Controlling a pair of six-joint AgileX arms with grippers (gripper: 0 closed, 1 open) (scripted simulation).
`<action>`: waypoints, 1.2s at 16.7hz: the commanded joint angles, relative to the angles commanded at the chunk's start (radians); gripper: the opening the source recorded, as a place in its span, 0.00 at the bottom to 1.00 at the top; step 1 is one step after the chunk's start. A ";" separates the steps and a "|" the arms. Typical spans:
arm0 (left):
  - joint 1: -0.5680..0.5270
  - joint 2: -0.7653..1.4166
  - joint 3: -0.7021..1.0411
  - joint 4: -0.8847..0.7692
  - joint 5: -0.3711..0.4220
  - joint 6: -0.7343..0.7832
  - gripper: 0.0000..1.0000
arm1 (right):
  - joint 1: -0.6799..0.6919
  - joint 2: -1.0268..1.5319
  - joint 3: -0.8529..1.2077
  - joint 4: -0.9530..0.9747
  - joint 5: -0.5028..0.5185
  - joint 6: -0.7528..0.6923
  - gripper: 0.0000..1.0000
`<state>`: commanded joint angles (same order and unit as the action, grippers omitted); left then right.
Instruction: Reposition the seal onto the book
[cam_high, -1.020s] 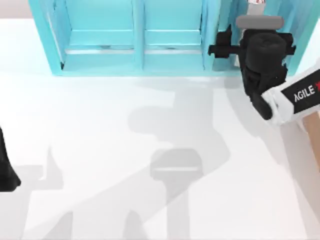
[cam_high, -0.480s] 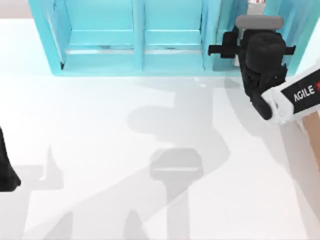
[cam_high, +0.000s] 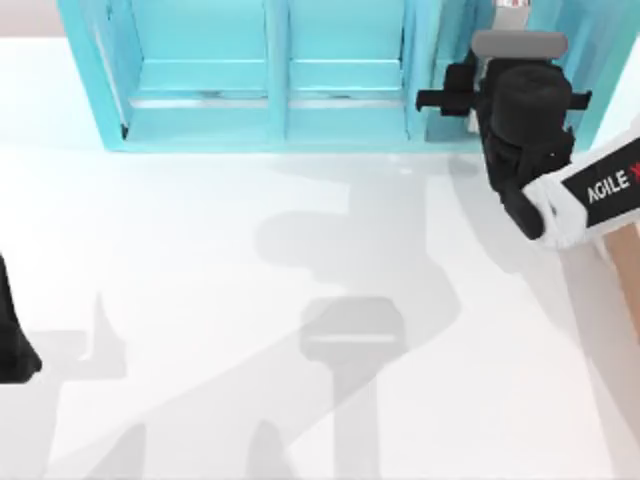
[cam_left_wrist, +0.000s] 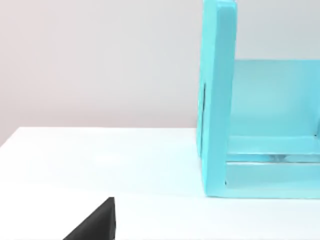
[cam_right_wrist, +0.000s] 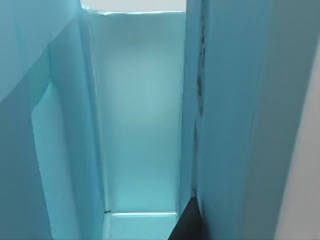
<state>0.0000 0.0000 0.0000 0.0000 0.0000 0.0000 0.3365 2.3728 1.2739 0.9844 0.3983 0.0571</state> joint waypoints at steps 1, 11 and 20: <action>0.000 0.000 0.000 0.000 0.000 0.000 1.00 | 0.000 0.000 0.000 0.000 0.000 0.000 0.00; 0.000 0.000 0.000 0.000 0.000 0.000 1.00 | 0.091 -0.386 -0.168 -0.233 0.093 0.005 0.00; 0.000 0.000 0.000 0.000 0.000 0.000 1.00 | 0.250 -1.016 -0.425 -0.601 0.234 0.038 0.00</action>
<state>0.0000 0.0000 0.0000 0.0000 0.0000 0.0000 0.5866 1.3573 0.8491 0.3833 0.6326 0.0948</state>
